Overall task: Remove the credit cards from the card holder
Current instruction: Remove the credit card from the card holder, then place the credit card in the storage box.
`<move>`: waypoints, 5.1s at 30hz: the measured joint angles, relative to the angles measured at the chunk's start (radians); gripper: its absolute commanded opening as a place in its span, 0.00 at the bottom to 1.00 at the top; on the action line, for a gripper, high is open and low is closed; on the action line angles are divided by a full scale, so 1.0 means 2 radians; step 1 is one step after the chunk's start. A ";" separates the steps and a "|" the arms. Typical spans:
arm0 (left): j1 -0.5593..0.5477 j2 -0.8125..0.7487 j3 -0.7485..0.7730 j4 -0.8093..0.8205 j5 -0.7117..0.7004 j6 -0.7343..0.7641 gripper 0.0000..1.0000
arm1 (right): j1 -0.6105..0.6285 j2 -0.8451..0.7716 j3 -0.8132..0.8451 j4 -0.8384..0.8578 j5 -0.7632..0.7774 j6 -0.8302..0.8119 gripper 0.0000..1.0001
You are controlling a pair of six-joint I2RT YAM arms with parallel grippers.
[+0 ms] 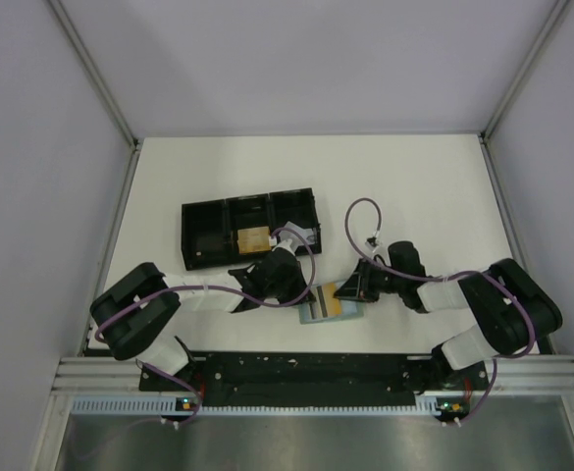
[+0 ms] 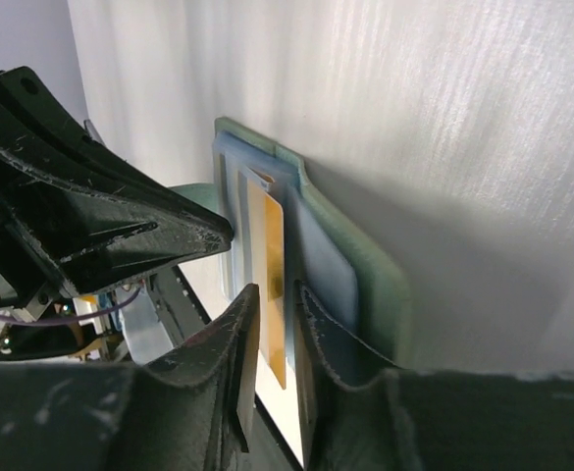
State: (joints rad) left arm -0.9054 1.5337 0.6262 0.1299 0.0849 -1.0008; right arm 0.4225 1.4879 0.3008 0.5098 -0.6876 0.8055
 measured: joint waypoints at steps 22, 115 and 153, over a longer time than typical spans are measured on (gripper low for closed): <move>0.000 -0.002 -0.002 -0.001 -0.002 0.000 0.00 | -0.005 0.023 0.000 0.021 -0.021 0.008 0.00; 0.010 -0.334 -0.038 -0.007 -0.170 0.312 0.00 | -0.023 -0.417 0.155 -0.370 0.141 -0.066 0.96; 0.069 -0.150 0.320 -0.401 0.298 0.641 0.00 | 0.129 -0.179 0.337 -0.383 -0.106 -0.492 0.32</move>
State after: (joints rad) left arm -0.7677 1.2343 1.2667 -0.6712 0.6800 0.2806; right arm 0.6800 1.1305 0.9756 -0.2569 -0.9001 -0.1795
